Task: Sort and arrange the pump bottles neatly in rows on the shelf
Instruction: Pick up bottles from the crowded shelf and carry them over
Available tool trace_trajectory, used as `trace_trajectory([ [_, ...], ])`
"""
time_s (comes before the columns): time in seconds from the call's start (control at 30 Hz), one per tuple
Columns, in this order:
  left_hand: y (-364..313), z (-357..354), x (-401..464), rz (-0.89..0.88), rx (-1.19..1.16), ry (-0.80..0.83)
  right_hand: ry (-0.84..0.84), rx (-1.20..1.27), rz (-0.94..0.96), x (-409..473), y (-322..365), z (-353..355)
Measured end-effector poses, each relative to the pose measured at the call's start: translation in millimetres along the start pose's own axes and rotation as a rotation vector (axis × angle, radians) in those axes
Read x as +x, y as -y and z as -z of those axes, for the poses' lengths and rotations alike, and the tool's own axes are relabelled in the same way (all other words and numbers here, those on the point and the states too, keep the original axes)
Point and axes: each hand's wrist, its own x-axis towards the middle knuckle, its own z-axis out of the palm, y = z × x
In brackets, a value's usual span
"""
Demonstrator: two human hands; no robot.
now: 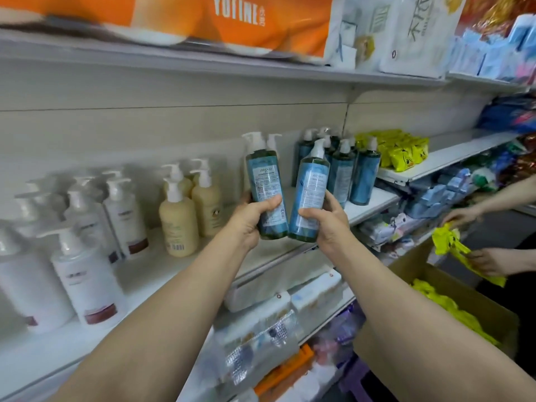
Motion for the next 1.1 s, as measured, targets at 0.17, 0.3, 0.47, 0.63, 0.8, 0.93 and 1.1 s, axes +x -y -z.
trace_trajectory([
  [0.17,14.5,-9.4,29.2,-0.026,0.053,-0.028,-0.015,-0.065,-0.004,33.1,-1.3,13.6],
  [0.3,27.6,-17.7,45.4,-0.051,0.097,-0.075,-0.002,-0.113,-0.019,53.1,-3.1,24.8],
  [0.47,37.4,-33.6,66.3,-0.062,0.11,-0.148,0.042,-0.178,-0.005,78.2,-1.6,37.8],
  [0.63,35.1,-56.4,91.4,-0.104,0.148,-0.202,0.052,-0.208,0.032,105.1,2.3,53.7],
  [0.8,41.8,-74.3,112.4,-0.137,0.245,-0.296,0.043,-0.222,0.037,125.3,0.8,68.9],
  [0.93,48.5,-82.5,126.5,-0.137,0.318,-0.349,0.044,-0.218,0.036,135.5,-2.0,79.8],
  [1.1,50.8,-91.6,142.9,-0.161,0.445,-0.381,0.078,-0.227,0.042,147.9,-3.5,90.9],
])
